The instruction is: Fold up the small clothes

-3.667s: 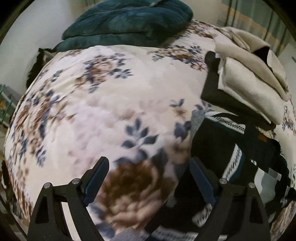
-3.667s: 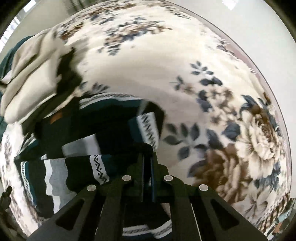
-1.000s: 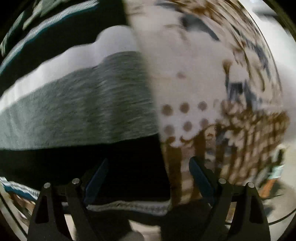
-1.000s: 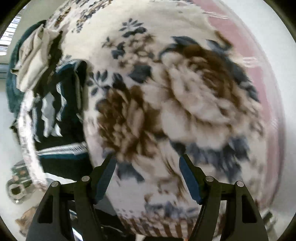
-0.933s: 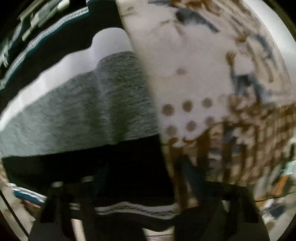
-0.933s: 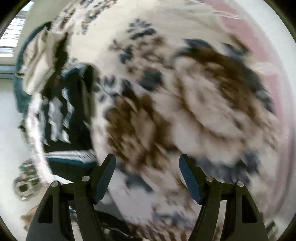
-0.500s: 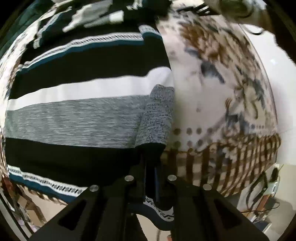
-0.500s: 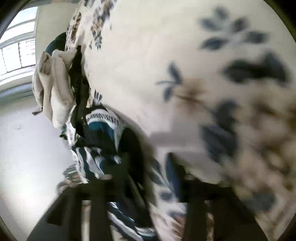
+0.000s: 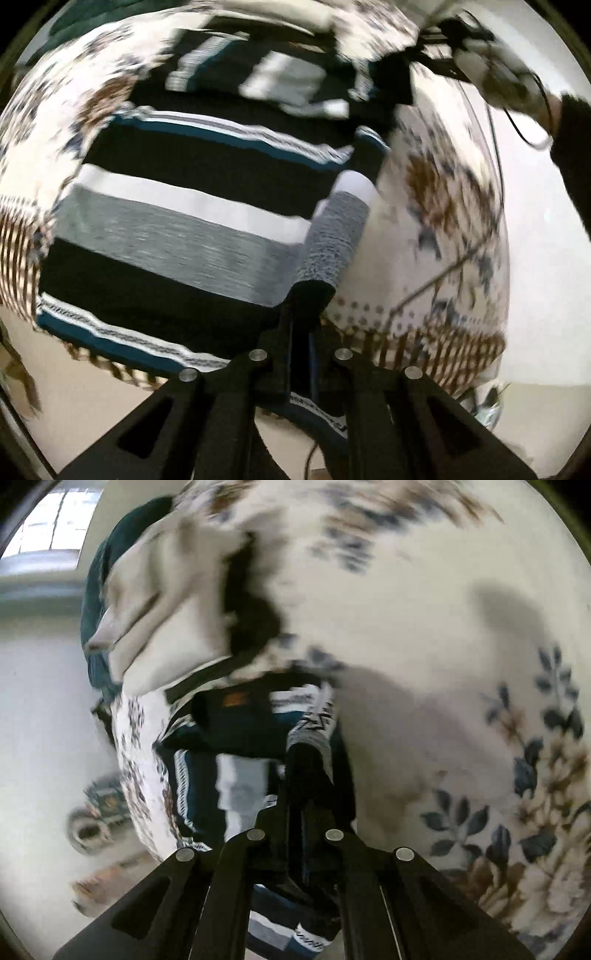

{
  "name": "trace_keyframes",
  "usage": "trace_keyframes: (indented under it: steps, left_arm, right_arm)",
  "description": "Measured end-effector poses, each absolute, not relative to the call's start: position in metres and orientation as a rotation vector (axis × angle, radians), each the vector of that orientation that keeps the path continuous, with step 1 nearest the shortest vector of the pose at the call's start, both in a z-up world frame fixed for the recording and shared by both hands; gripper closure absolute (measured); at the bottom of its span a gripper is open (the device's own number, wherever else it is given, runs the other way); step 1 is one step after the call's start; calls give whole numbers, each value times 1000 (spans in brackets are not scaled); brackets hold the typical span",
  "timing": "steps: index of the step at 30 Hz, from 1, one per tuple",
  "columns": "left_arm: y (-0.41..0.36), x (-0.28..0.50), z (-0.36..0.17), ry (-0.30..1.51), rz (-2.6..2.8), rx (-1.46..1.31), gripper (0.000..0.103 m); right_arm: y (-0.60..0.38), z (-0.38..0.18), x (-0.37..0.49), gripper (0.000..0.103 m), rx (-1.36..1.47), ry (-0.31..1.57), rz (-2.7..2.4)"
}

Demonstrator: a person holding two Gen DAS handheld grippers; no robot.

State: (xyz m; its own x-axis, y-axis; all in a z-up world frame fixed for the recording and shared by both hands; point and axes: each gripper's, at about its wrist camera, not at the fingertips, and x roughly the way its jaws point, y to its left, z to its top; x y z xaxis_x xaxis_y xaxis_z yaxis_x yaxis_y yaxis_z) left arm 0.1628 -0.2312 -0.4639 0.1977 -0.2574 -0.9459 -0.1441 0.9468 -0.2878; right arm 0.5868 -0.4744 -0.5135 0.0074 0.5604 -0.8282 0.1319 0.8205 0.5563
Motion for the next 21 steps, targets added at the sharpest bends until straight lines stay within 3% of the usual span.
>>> trace_keyframes:
  steps: [5,10,21]
  left_arm:
    - [-149,163,-452,1324,15,-542,99]
    - [-70,151,-468,1302,113,-676,99]
    - [48,146,-531,1346,151,-773,99]
  right_arm:
    - [-386,-465,613,99,419,1550,383]
    - [-282,-450,638,99,332,1546,378]
    - [-47,-525,667,99,62,1573,305]
